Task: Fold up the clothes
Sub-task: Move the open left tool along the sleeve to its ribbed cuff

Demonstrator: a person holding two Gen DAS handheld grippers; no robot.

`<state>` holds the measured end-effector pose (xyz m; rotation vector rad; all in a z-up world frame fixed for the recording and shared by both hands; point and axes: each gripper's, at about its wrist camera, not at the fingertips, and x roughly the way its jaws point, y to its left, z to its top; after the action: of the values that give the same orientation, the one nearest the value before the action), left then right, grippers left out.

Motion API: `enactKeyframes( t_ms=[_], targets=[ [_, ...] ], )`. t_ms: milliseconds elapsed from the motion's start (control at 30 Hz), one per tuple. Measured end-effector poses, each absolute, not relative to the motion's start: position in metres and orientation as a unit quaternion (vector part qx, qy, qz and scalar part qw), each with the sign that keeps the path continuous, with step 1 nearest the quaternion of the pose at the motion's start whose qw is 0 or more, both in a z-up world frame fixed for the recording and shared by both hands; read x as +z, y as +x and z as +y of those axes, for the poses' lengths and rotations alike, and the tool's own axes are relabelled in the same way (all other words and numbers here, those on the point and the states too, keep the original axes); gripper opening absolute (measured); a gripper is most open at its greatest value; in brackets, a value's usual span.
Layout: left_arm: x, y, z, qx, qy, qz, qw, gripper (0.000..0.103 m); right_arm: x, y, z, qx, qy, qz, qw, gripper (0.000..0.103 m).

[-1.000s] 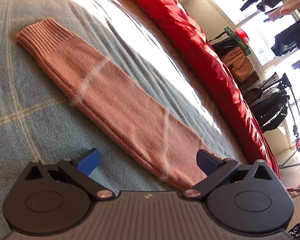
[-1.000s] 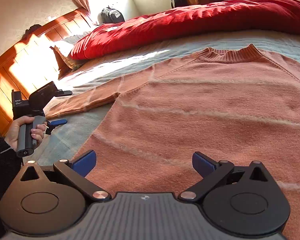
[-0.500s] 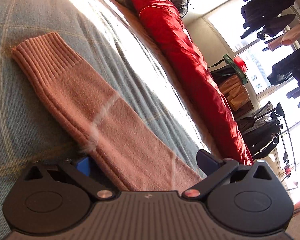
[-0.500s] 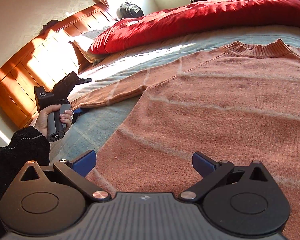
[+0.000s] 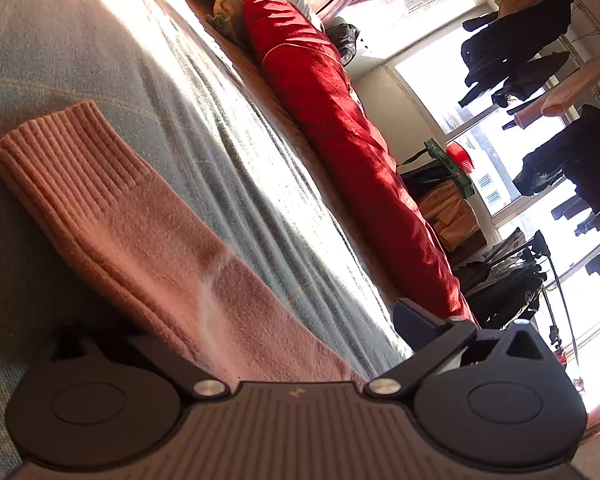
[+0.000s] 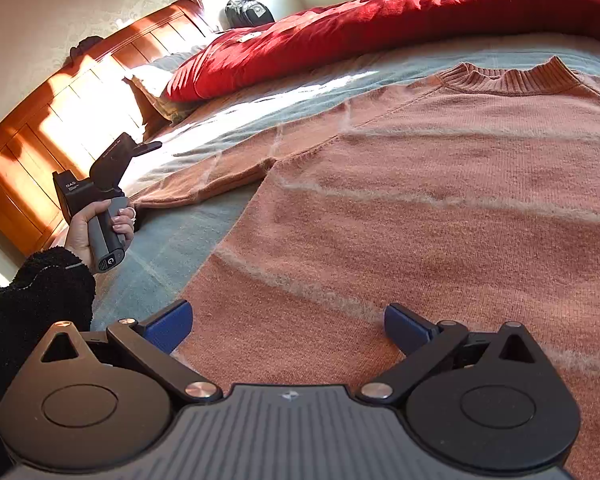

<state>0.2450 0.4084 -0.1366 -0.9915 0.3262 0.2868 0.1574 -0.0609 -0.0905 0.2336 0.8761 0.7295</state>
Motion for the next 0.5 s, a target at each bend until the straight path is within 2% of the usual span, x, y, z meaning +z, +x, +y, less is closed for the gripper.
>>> enactKeyframes(
  t_ms=[300,500],
  targets=[
    [-0.126,0.25,0.404,0.154,-0.454,0.185,0.858,0.102,-0.09,0.156,-0.058,0.346,0.096,0.407,0.84,0.103],
    [-0.119,0.244,0.404,0.135,-0.467,0.154,0.86,0.102,-0.089,0.156,-0.057,0.345,0.087,0.402,0.843,0.103]
  ],
)
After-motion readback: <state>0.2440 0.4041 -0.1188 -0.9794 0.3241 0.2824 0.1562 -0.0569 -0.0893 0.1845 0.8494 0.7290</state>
